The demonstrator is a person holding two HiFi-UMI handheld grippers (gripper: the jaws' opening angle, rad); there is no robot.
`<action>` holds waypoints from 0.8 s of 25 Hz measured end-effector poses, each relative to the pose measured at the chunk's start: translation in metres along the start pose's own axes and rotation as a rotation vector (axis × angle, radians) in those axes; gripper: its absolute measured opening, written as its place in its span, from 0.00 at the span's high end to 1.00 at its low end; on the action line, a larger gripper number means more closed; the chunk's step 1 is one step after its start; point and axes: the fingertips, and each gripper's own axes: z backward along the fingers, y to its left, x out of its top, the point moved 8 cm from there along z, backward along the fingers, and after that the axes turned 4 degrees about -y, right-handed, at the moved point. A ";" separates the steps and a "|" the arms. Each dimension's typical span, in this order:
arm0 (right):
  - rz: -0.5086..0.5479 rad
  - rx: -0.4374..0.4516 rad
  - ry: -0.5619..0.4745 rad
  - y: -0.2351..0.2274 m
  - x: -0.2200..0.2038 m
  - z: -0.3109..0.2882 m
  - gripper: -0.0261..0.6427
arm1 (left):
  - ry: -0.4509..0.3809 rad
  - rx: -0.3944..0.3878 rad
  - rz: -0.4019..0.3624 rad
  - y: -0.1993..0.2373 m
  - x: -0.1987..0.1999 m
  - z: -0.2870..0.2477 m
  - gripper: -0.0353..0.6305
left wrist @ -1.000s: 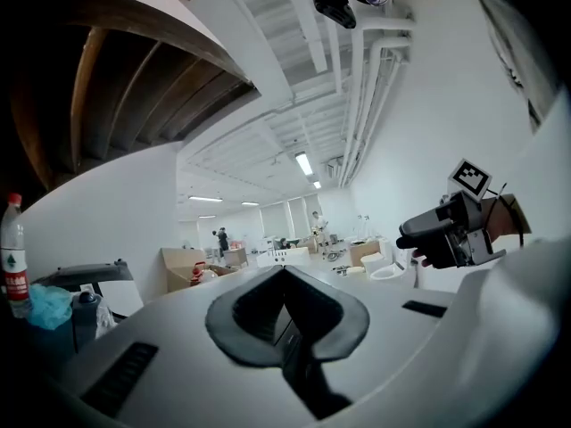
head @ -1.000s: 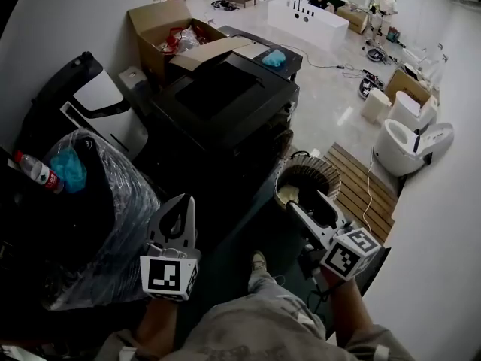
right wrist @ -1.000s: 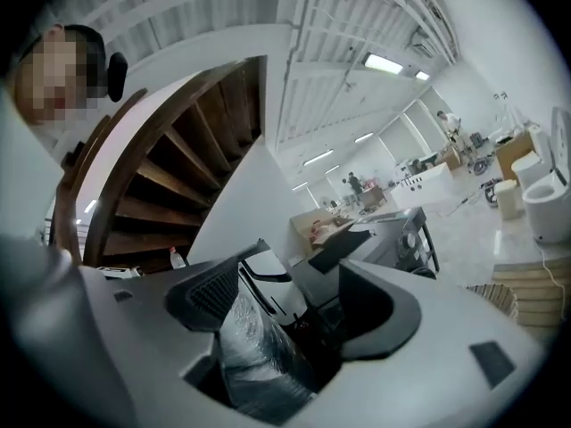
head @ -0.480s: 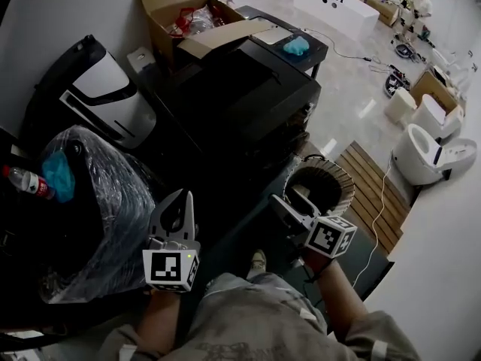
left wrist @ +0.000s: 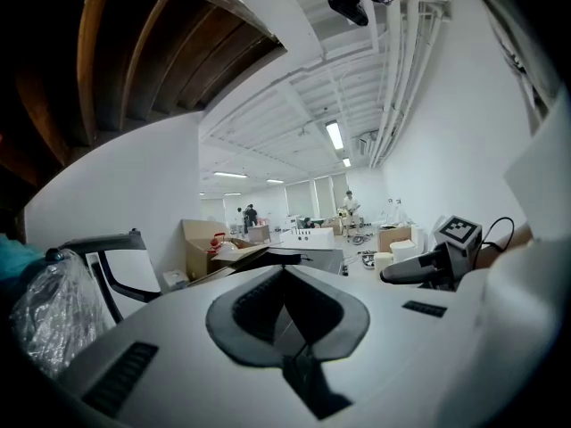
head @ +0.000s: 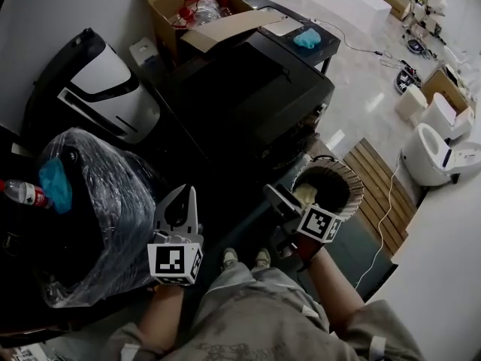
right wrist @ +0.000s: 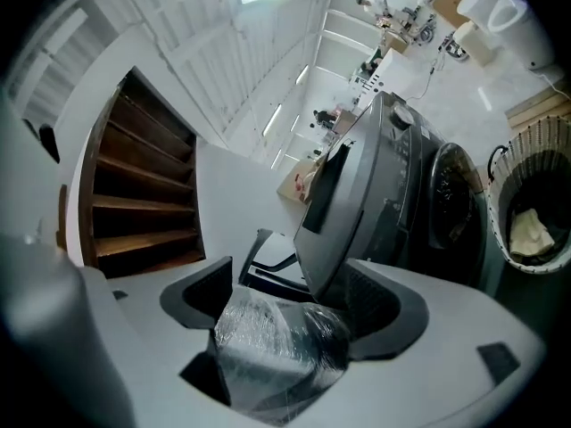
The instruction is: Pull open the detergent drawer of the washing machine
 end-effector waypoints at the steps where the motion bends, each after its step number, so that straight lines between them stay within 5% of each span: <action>1: -0.010 -0.005 0.002 -0.005 -0.001 -0.005 0.40 | 0.002 -0.003 0.002 0.002 -0.003 -0.005 0.92; 12: -0.151 -0.089 -0.016 -0.070 -0.023 -0.057 0.39 | 0.049 -0.063 0.037 0.020 -0.056 -0.042 0.92; 20: -0.211 -0.061 -0.072 -0.120 -0.041 -0.090 0.39 | 0.078 -0.090 0.078 0.030 -0.099 -0.056 0.92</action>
